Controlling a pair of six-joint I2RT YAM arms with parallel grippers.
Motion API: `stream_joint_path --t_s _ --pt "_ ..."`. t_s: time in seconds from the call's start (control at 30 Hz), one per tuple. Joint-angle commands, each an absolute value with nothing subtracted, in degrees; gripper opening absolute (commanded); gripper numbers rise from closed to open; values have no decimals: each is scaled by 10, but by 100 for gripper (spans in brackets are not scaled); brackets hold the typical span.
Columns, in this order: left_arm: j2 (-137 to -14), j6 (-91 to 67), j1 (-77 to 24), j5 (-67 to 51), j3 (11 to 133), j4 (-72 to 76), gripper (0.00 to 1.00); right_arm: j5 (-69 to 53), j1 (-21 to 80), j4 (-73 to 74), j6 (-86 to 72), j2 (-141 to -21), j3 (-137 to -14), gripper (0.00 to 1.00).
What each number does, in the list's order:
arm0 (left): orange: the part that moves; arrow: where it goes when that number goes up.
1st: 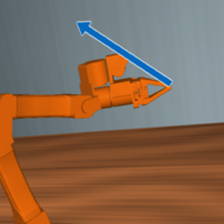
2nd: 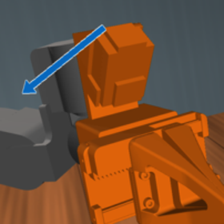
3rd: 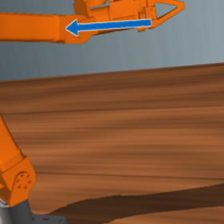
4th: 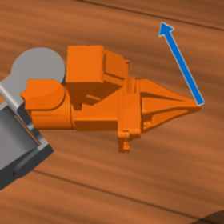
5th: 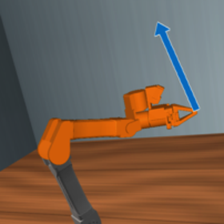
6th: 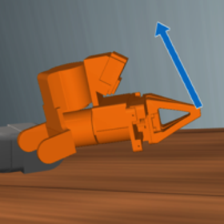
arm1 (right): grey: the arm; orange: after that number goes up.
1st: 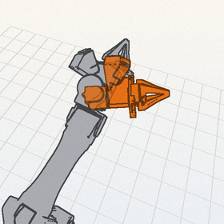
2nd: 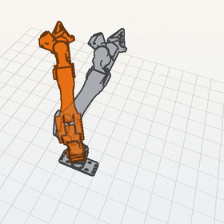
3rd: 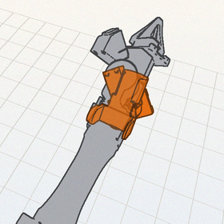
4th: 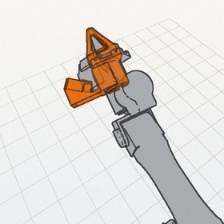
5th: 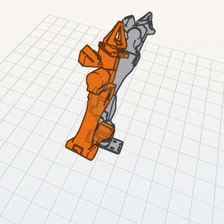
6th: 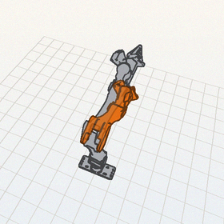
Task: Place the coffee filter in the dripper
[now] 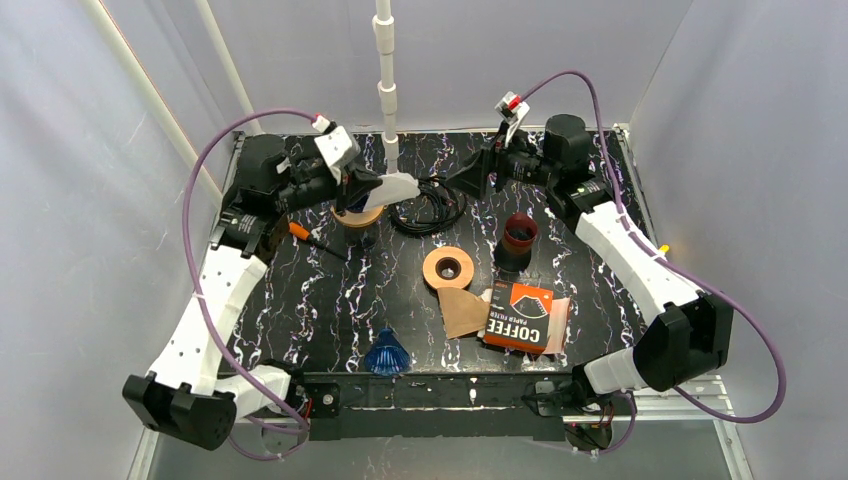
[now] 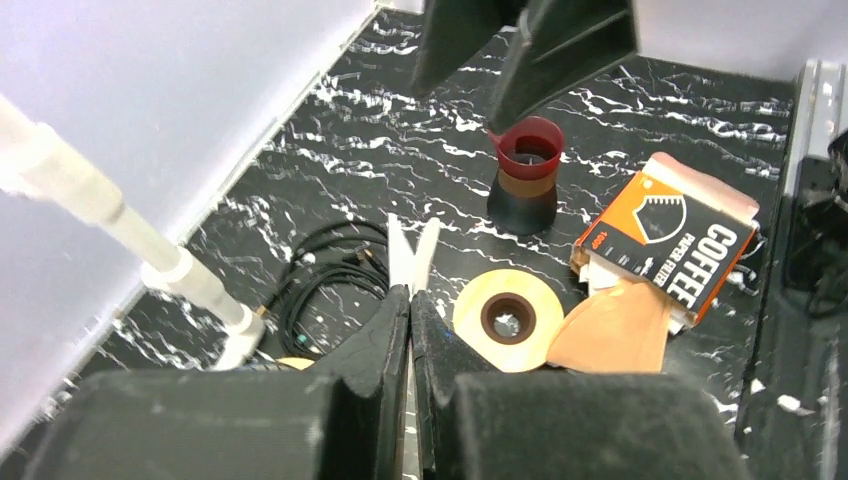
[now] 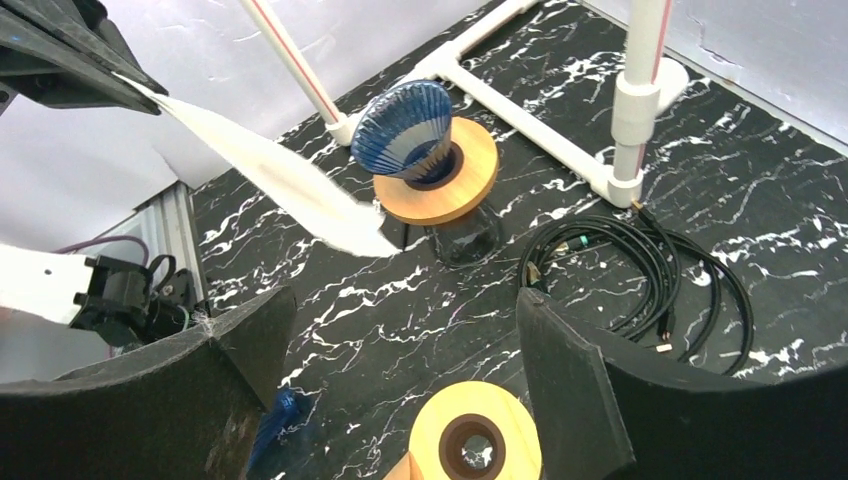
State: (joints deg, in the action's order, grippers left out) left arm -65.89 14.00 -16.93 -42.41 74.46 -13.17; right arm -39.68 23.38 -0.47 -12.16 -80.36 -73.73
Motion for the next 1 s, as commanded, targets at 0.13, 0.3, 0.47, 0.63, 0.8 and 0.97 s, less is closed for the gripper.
stream_joint_path --t_s 0.13,0.3,0.47,0.63,0.8,0.97 --pt "-606 350 -167 -531 744 -200 0 -449 266 -56 -116 -810 -774 88" --pt "-596 386 -166 -549 752 -234 0 -465 290 -58 -115 -819 -778 88" --pt "-592 387 -167 -562 753 -239 0 -452 312 -57 -111 -821 -779 87" --pt "-593 385 -166 -571 757 -238 0 -439 326 -51 -105 -827 -781 83" --pt "-597 383 -167 -577 764 -237 0 -429 336 -56 -103 -839 -788 78" --pt "-600 373 -167 -578 765 -226 0 -428 346 -60 -104 -852 -798 73"
